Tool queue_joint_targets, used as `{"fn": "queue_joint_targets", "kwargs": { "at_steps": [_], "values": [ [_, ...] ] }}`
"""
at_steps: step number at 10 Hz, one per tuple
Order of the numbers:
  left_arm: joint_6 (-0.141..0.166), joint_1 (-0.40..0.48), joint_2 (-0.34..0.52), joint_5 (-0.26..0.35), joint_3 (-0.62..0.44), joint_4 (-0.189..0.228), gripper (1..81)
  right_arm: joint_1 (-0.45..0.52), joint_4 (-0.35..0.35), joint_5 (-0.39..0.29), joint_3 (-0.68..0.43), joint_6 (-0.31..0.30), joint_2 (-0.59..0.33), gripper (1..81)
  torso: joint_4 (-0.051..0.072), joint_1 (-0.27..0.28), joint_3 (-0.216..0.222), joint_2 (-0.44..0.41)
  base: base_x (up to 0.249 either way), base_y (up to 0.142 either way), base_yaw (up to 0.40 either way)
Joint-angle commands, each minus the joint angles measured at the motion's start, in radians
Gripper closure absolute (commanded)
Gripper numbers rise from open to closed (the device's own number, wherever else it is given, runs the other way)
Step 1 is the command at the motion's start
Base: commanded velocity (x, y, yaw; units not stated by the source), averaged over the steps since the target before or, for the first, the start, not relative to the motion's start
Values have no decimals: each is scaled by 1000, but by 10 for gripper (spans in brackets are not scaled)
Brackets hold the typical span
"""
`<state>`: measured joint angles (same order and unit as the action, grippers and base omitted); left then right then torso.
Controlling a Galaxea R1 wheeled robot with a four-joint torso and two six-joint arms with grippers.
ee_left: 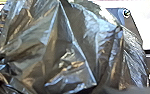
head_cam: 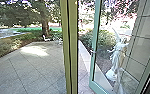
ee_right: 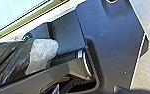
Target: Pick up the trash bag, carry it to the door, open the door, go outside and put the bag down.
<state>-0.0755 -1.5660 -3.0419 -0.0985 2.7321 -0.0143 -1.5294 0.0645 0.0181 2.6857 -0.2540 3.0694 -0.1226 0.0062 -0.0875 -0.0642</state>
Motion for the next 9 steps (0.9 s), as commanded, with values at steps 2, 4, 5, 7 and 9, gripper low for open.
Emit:
{"fn": "queue_joint_targets", "kwargs": {
  "at_steps": [2,4,5,7,9],
  "values": [
    [-3,42,-6,54,-2,11,811,50,9,-53,-8,4,14,10,0,0,0,0,0,0,0],
    [-3,42,-6,52,-3,11,811,48,11,-53,-8,6,15,10,0,0,0,0,0,0,0],
    [-4,42,-6,53,-3,11,811,48,11,-53,-8,5,14,10,0,0,0,0,0,0,0],
    [-4,42,-6,52,-2,13,811,48,11,-53,-8,5,15,10,0,0,0,0,0,-68,0],
    [-4,42,-6,52,-2,13,811,47,11,-53,-8,4,15,10,0,0,0,0,0,-80,0]
  ]
}}
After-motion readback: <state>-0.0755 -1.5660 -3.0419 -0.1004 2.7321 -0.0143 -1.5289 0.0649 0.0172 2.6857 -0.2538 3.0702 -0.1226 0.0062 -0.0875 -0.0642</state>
